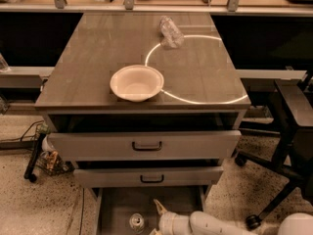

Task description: Pick 7up can from bottom drawer and place on counter

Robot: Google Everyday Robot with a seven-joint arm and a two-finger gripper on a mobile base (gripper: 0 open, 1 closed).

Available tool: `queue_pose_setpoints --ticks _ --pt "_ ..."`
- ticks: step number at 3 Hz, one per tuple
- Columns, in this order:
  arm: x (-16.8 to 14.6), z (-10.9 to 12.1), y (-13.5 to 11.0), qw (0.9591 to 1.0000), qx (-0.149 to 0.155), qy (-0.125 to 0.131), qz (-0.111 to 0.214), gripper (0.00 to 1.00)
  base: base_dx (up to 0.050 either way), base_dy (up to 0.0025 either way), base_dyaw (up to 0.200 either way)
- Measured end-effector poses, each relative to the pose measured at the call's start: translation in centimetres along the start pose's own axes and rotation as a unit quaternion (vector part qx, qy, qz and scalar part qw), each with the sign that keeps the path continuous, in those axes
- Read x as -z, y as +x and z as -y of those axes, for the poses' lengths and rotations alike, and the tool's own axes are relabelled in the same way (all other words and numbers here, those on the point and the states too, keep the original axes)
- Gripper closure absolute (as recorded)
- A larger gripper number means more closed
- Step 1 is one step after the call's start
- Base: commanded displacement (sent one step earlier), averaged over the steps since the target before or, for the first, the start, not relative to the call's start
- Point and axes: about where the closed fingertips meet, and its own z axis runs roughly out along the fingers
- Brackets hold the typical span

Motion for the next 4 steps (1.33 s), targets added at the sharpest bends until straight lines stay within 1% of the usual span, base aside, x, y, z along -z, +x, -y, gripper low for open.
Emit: queue_pose_setpoints --ticks 1,3,4 --pt "-2.4 0.1 1.4 0.9999 -0.015 0.003 0.009 0.00 0.000 0.00000 0.000" --pt "-6.1 -1.6 1.9 0.9989 -0.031 -0.023 0.027 0.00 0.000 0.00000 0.000" --pt "-7.1 -2.1 2.1 0.9983 -0.037 -0.028 0.036 0.11 0.000 0.00000 0.000"
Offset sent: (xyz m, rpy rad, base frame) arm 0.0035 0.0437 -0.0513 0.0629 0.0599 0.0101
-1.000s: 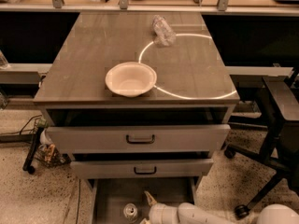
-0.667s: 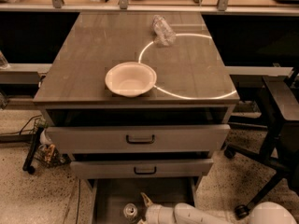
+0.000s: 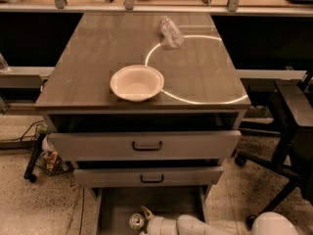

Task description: Pick 7up can from bottom drawer and place on counter

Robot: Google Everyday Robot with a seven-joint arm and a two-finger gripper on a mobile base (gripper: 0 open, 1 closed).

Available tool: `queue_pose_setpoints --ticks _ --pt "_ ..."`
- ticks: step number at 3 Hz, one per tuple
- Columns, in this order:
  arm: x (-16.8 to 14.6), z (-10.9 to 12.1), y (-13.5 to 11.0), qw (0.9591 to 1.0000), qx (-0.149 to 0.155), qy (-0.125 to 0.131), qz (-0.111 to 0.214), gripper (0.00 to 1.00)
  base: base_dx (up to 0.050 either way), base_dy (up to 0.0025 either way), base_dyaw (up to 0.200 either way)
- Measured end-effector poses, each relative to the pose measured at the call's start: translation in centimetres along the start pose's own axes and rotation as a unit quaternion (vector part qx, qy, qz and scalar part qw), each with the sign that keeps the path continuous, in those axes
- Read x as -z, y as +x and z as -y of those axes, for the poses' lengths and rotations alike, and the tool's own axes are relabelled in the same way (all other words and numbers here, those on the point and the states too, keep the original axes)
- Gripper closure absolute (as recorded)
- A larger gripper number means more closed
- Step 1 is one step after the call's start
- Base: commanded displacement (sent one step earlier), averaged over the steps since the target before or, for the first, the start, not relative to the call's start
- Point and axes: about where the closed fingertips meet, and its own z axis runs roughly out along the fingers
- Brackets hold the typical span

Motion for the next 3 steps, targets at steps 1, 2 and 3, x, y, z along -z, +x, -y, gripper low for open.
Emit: queue_pose_setpoints --ticks 1,2,3 --pt "-0.1 -0.2 0.0 0.9999 -0.008 0.005 0.013 0.41 0.000 0.00000 0.000" --pt "0.3 -0.3 -0.7 0.9989 -0.018 0.018 0.039 0.73 0.000 0.00000 0.000" --pt "0.9 -0.5 -1.7 0.9976 -0.023 0.028 0.060 0.96 0.000 0.00000 0.000"
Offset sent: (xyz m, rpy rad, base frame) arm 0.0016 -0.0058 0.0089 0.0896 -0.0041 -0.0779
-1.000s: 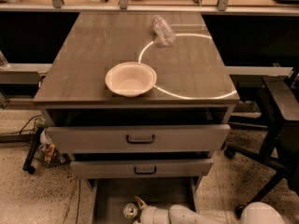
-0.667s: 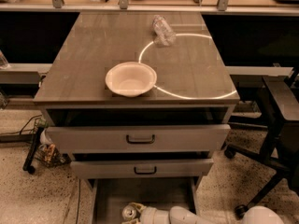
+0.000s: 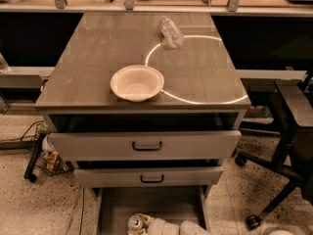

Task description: Pick 7up can from bottom drawer and place on counter

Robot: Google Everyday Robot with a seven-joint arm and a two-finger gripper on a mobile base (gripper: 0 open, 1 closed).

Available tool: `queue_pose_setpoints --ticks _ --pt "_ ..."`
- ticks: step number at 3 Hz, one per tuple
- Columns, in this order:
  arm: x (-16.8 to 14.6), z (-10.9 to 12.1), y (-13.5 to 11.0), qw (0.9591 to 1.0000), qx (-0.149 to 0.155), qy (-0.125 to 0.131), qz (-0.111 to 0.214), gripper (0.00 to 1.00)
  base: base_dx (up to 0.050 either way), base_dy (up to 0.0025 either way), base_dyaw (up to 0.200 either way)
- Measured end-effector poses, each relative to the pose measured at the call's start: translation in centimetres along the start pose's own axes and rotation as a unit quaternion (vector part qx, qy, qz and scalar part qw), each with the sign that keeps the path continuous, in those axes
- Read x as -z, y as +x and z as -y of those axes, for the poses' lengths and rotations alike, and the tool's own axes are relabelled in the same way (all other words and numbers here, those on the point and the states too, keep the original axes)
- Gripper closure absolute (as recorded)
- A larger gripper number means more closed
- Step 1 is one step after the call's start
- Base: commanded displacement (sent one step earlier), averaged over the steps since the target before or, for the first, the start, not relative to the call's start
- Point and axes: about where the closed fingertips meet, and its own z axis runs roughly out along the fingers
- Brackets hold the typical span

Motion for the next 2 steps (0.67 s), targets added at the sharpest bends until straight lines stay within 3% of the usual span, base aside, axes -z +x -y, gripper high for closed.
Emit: queue_pose_setpoints --ticks 1,2 --pt "3.6 0.5 -1.5 0.9997 0.019 0.015 -0.010 1.00 0.000 0.00000 0.000" --pt "8.5 0.9 -3.1 0.9978 0.046 0.020 -0.044 1.00 0.000 0.00000 0.000"
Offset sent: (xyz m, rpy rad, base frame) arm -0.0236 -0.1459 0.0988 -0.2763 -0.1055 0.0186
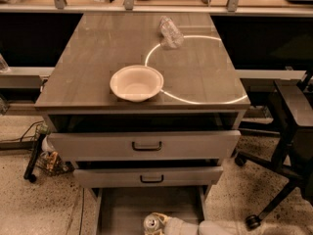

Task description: Pick 7up can from bottom drawer and place on counter

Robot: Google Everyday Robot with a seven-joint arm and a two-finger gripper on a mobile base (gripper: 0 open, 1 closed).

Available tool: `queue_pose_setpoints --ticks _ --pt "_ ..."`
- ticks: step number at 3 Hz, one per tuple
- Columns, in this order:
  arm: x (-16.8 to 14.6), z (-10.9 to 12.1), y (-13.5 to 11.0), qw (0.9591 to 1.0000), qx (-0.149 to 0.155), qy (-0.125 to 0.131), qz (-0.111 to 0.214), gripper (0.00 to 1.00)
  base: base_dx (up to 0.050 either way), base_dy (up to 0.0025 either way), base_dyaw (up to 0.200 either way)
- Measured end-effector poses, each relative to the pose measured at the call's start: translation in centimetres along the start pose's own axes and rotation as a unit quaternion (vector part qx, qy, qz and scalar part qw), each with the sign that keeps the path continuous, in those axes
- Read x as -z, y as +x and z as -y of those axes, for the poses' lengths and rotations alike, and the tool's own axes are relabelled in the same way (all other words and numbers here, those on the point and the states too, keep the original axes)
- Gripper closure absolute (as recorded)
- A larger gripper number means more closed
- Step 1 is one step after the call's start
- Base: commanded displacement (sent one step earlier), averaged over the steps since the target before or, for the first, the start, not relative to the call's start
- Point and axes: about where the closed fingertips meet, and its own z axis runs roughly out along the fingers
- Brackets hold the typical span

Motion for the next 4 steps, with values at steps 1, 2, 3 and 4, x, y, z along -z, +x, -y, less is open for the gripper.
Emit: queue_pose_setpoints --ticks 1,2,3,4 --pt "5.9 1.1 -1.1 0.9986 0.029 0.009 -0.043 1.00 0.000 0.00000 0.000" --pt "13.6 3.2 -4.4 0.9942 0.064 0.037 -0.079 1.00 0.000 0.00000 0.000" --pt "19.0 5.5 -8.4 0.9880 0.097 0.060 -0.104 1.00 0.000 0.00000 0.000" --pt "19.0 5.5 -8.4 0.9880 0.097 0.060 -0.104 1.00 0.000 0.00000 0.000"
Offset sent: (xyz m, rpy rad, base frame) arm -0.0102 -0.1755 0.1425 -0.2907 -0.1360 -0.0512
